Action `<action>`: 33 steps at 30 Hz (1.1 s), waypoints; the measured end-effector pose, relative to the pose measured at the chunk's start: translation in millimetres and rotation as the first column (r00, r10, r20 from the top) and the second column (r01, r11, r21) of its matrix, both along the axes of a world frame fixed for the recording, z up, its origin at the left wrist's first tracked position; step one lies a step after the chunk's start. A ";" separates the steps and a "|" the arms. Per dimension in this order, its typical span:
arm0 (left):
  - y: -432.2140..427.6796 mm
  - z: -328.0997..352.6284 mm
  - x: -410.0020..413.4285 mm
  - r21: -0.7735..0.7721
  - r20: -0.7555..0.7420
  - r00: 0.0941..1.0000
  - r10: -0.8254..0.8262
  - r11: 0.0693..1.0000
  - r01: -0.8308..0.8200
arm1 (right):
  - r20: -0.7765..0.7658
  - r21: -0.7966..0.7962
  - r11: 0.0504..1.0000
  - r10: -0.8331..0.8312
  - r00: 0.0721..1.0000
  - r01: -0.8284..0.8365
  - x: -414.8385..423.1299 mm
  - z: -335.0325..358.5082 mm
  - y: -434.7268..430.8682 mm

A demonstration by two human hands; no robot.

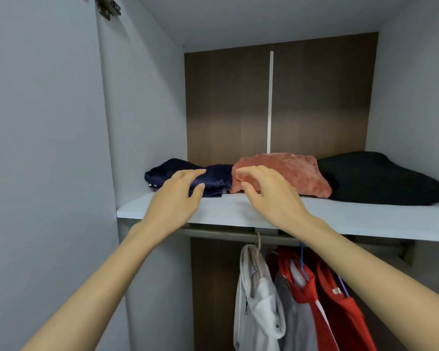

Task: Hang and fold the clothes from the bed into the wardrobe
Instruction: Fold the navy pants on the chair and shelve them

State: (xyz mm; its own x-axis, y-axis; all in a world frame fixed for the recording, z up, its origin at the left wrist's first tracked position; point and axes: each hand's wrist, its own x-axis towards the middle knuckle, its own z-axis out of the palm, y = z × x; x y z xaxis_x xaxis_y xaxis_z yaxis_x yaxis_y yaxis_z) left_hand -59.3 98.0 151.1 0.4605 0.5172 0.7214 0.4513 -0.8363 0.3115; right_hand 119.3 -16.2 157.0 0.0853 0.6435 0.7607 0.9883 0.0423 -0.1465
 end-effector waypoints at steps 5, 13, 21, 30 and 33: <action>-57.9 -13.5 -12.8 0.049 -0.050 0.997 0.066 0.997 -0.063 | 0.044 -0.039 0.998 -0.051 0.998 0.053 -16.5 -17.8 -67.9; -127.3 -36.0 -41.7 0.170 -0.133 0.991 0.016 0.985 0.007 | 0.129 -0.036 0.970 -0.234 0.964 0.241 -74.5 -46.2 -158.7; -181.1 -65.5 -93.0 0.151 -0.185 0.957 -0.223 0.956 0.252 | 0.063 -0.080 0.875 -0.473 0.879 0.477 -151.9 -84.2 -239.4; -279.6 -101.7 -102.3 0.061 -0.268 0.823 -0.502 0.843 0.534 | 0.005 -0.189 0.681 -0.720 0.694 0.708 -214.1 -123.7 -361.9; -321.0 -118.9 -99.4 0.026 -0.284 0.768 -0.574 0.796 0.605 | -0.020 -0.205 0.612 -0.783 0.622 0.764 -230.0 -145.4 -412.8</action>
State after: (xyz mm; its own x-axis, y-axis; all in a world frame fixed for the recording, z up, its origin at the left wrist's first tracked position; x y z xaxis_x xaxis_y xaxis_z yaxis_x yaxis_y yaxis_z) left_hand -158.7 -222.9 32.1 0.8186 0.0086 0.5744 -0.0938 -0.9845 0.1484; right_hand -110.7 -429.0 11.6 0.6761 0.4124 0.6106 0.6216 -0.7642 -0.1723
